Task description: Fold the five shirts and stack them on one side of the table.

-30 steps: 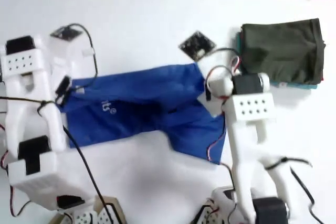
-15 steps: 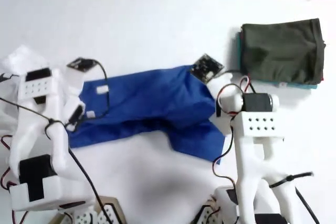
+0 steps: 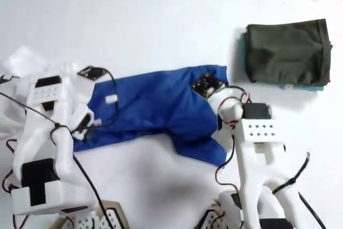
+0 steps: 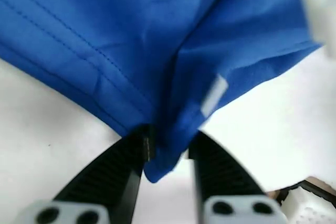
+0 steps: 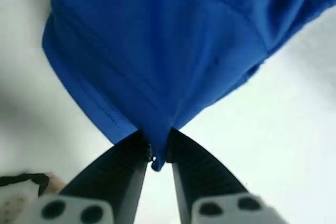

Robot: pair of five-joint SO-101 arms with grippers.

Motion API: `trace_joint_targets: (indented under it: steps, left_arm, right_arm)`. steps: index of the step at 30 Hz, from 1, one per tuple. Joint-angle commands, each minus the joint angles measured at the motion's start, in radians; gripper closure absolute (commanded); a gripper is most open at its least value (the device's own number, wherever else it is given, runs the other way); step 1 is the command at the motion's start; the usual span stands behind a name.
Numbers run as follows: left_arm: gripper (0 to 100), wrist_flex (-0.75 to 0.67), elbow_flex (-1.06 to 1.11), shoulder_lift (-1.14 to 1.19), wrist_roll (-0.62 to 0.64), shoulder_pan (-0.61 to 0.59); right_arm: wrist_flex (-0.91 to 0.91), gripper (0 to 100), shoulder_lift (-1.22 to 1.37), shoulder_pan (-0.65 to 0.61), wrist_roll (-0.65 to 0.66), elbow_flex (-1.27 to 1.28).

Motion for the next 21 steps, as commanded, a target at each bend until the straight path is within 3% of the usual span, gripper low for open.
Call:
trace_joint_targets:
  steps: [1, 7, 15, 17, 20, 21]
  left_arm:
    - [82, 0.003, -0.007, -0.052, -0.006, 0.006]
    - [82, 0.100, -0.071, -0.052, -0.006, 0.005]
    - [82, 0.362, -0.461, -0.052, -0.005, -0.025]
    - [84, 0.379, -0.542, -0.044, 0.003, -0.026]
    - [98, 0.341, -0.562, -0.043, 0.034, -0.021]
    - [97, 0.318, -0.553, -0.041, 0.055, -0.020]
  right_arm:
    - [0.025, 96.9, -0.039, -0.022, -0.003, -0.003]
    - [0.136, 81.3, -0.041, -0.045, 0.003, -0.084]
    - [0.292, 80.8, -0.104, -0.039, -0.005, -0.416]
    - [0.271, 82.2, -0.116, -0.042, -0.008, -0.462]
    - [0.157, 98.8, -0.099, -0.044, -0.095, -0.460]
    - [0.120, 98.2, -0.082, -0.042, -0.130, -0.457]
